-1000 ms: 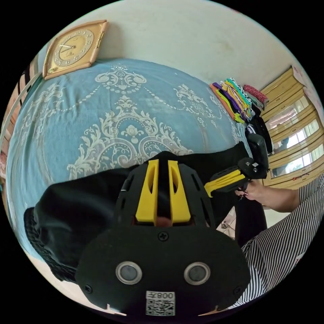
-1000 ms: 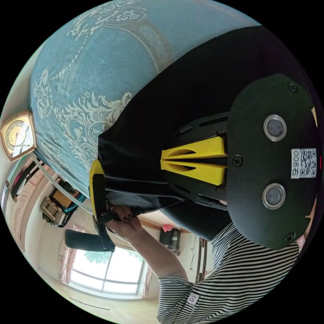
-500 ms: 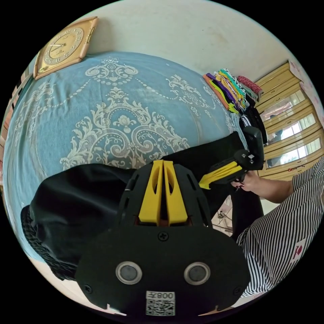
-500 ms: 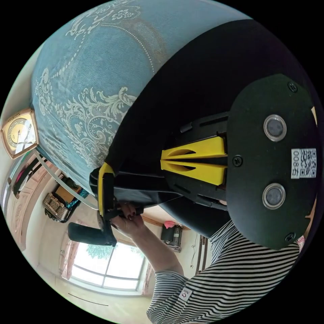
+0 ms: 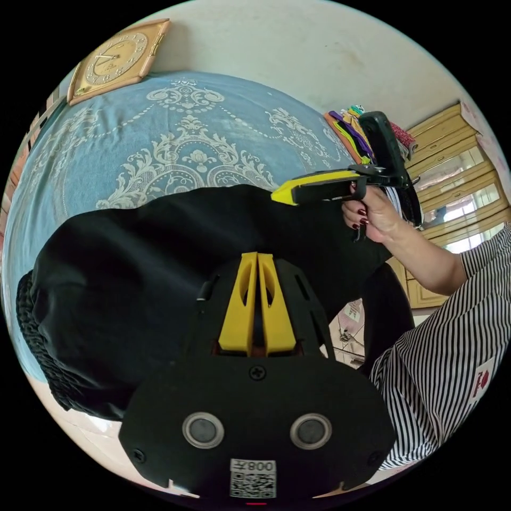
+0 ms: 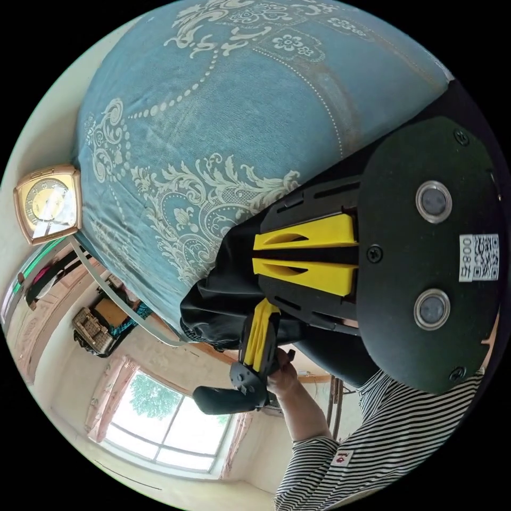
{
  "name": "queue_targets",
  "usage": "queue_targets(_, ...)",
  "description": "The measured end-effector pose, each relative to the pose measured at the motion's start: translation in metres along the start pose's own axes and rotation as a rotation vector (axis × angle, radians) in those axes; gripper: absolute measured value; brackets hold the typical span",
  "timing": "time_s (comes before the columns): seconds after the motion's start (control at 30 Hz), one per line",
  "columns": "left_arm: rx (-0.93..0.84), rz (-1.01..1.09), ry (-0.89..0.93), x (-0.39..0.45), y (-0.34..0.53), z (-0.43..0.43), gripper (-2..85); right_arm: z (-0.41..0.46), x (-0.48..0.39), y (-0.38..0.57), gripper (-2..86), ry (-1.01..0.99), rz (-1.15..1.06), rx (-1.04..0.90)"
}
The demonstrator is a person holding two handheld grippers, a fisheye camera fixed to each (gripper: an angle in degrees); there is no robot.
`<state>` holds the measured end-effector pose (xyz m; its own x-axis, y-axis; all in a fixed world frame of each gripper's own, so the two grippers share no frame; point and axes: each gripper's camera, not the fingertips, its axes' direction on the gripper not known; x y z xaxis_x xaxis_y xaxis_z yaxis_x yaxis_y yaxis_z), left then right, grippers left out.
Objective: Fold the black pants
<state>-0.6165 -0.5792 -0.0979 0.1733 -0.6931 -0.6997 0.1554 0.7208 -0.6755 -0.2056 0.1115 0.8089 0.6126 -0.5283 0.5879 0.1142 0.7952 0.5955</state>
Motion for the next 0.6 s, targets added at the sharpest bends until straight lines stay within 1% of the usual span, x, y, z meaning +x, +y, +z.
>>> queue_targets(0.1, 0.049, 0.005, -0.015, -0.006, -0.007, -0.008, 3.2, -0.001, 0.01, -0.005, 5.1, -0.052, 0.03, 0.036)
queue_targets(0.17, 0.088, 0.026, -0.032, -0.014, -0.022, -0.011, 5.5, -0.002, 0.016, -0.007, 5.3, -0.046, 0.05, 0.04)
queue_targets(0.27, 0.055, 0.057, -0.066, -0.026, -0.049, -0.001, 6.4, -0.005, 0.021, -0.009, 5.4, -0.069, 0.063, 0.046)
queue_targets(0.3, 0.04, 0.061, -0.063, -0.029, -0.054, 0.003, 6.1, -0.006, 0.02, -0.01, 5.4, -0.06, 0.059, 0.051)
queue_targets(0.37, -0.07, 0.082, -0.102, -0.035, -0.065, 0.021, 3.8, -0.008, 0.019, -0.012, 5.4, -0.048, 0.051, 0.054)
queue_targets(0.47, -0.04, 0.081, -0.063, -0.036, -0.06, 0.015, 1.7, -0.013, 0.019, -0.015, 5.7, -0.051, 0.046, 0.076)
queue_targets(0.6, 0.003, 0.087, -0.054, -0.029, -0.036, 0.004, 0.9, -0.015, 0.015, -0.024, 6.8, -0.055, 0.007, 0.107)
